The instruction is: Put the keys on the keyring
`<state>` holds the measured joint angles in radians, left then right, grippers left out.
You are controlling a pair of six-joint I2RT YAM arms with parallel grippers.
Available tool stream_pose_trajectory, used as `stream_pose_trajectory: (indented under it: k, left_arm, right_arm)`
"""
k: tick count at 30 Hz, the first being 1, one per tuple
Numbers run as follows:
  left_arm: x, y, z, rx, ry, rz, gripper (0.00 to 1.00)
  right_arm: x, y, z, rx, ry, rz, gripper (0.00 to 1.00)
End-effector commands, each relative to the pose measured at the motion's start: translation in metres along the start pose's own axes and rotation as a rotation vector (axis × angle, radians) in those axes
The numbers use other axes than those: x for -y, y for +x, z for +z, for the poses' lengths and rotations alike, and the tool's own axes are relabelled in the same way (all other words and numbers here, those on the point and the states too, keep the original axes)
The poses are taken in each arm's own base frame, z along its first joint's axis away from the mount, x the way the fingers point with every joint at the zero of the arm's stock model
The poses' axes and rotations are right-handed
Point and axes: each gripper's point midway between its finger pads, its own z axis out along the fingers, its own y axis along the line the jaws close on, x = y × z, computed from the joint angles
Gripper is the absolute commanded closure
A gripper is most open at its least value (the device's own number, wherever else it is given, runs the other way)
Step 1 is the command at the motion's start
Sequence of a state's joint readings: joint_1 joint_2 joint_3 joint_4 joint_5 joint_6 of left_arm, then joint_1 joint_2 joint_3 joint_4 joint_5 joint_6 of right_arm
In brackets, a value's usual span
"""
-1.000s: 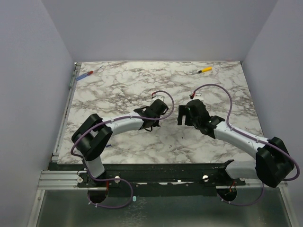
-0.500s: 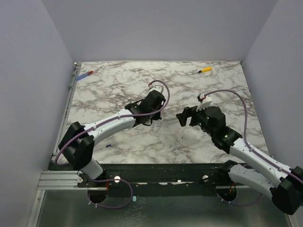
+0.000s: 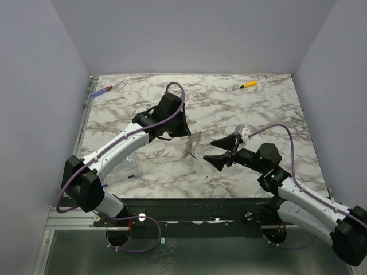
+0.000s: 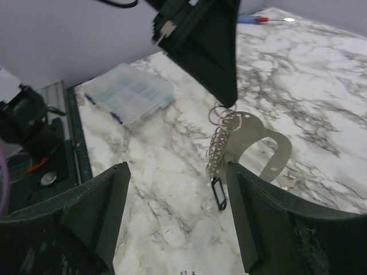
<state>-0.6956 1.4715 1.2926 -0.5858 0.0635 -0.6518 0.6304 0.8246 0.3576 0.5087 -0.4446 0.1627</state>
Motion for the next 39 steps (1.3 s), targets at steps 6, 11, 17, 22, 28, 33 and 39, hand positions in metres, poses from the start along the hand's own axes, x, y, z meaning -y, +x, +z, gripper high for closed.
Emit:
stream_pose_trajectory:
  k: [6, 11, 17, 22, 28, 33, 39]
  left_arm:
    - [0.032, 0.022, -0.031, -0.226, 0.211, -0.252, 1.00]
    - [0.044, 0.031, -0.041, -0.307, 0.278, -0.324, 1.00]
    - [0.046, 0.037, -0.047, -0.330, 0.297, -0.363, 1.00]
    - [0.050, 0.037, -0.056, -0.322, 0.320, -0.381, 1.00]
    - [0.056, 0.039, -0.063, -0.336, 0.360, -0.406, 1.00]
    - [0.057, 0.041, -0.066, -0.336, 0.372, -0.412, 1.00]
    - [0.058, 0.042, -0.067, -0.333, 0.376, -0.413, 1.00]
  right_arm:
    - [-0.066, -0.001, 0.001, 0.108, -0.361, -0.146, 0.28]
    - [-0.081, 0.020, 0.017, 0.085, -0.396, -0.288, 0.32]
    - [-0.076, 0.024, 0.024, 0.097, -0.358, -0.368, 0.38]
    - [-0.058, 0.015, 0.021, 0.117, -0.233, -0.432, 0.40]
    - [-0.044, 0.018, 0.025, 0.076, -0.163, -0.468, 0.40]
    - [-0.044, 0.019, 0.028, 0.065, -0.155, -0.489, 0.40]
    - [-0.056, 0.015, 0.024, 0.092, -0.190, -0.502, 0.40]
